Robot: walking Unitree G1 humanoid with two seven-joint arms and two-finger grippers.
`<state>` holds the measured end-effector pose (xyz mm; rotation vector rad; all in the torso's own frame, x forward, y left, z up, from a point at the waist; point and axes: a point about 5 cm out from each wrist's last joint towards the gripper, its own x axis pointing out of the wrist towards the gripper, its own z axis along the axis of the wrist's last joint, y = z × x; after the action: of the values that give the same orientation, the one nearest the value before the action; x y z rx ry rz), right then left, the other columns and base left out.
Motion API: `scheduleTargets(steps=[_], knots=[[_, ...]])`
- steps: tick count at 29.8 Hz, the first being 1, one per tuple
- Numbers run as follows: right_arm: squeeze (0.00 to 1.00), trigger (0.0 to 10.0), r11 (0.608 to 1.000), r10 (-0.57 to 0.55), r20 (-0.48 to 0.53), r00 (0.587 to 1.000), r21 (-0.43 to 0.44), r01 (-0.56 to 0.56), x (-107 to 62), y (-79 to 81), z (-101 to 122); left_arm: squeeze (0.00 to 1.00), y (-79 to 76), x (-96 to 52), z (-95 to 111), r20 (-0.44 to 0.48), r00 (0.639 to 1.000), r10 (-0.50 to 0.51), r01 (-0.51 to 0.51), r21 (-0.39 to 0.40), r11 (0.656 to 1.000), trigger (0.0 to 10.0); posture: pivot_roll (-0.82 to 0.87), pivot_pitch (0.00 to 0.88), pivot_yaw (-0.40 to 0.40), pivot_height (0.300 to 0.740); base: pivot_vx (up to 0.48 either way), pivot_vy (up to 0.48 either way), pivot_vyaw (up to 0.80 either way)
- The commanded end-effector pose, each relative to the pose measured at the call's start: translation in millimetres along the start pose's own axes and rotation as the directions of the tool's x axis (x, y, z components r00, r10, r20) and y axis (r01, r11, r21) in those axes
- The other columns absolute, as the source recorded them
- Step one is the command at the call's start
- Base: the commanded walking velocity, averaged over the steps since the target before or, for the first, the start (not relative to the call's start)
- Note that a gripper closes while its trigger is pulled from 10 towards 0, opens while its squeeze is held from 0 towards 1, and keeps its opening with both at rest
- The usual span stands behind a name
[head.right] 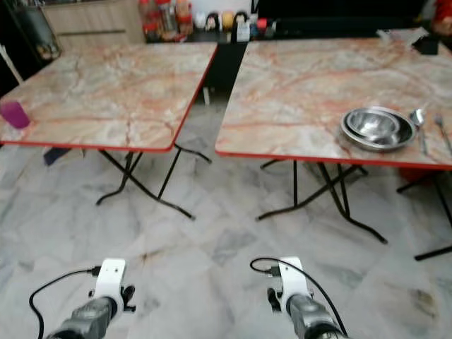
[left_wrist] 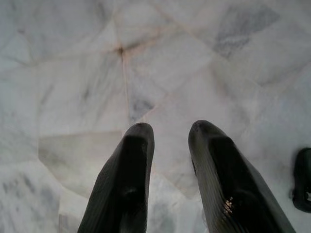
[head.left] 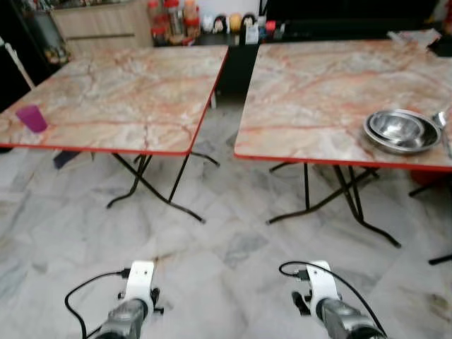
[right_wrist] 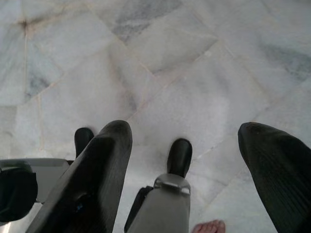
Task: Setting the table
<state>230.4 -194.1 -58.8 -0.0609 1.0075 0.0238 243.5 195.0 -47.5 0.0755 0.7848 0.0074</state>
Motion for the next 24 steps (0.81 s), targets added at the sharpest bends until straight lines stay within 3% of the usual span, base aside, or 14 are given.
scheduleTargets(steps=[1,7,9,11,24], knots=[[0.0,10.0,1.0,0.007,0.012,1.0,0.005,-0.007,-0.1,-0.1,6,0.0,4.1,-1.0,-5,-0.022,1.0,0.011,-0.011,0.019,1.0,10.0,-0.06,0.032,0.098,0.74,0.394,0.0,0.0],[0.0,10.0,1.0,-0.013,0.018,1.0,0.009,0.012,-1.2,-8.2,9,0.0,4.4,-1.2,-5,-0.023,1.0,0.009,-0.008,0.014,1.0,10.0,-0.06,0.017,0.093,0.74,0.4,0.0,0.0],[0.0,10.0,0.999,0.009,0.014,1.0,0.032,-0.009,1.2,11.6,-7,0.0,4.8,-1.2,-5,-0.025,1.0,0.008,-0.008,0.013,1.0,10.0,-0.06,0.011,0.093,0.74,0.401,0.0,0.0],[0.0,10.0,0.999,0.014,0.02,1.0,0.046,-0.015,1.6,17.8,-12,0.0,5.0,-1.3,-6,-0.026,1.0,0.009,-0.009,0.011,1.0,10.0,-0.06,0.003,0.093,0.74,0.398,0.0,0.0],[0.0,10.0,1.0,0.004,0.012,1.0,0.031,-0.004,1.6,19.2,-15,0.0,4.8,-1.7,-7,-0.029,1.0,-0.001,0.001,0.003,1.0,10.0,-0.06,0.0,0.091,0.74,0.336,0.0,0.0]])
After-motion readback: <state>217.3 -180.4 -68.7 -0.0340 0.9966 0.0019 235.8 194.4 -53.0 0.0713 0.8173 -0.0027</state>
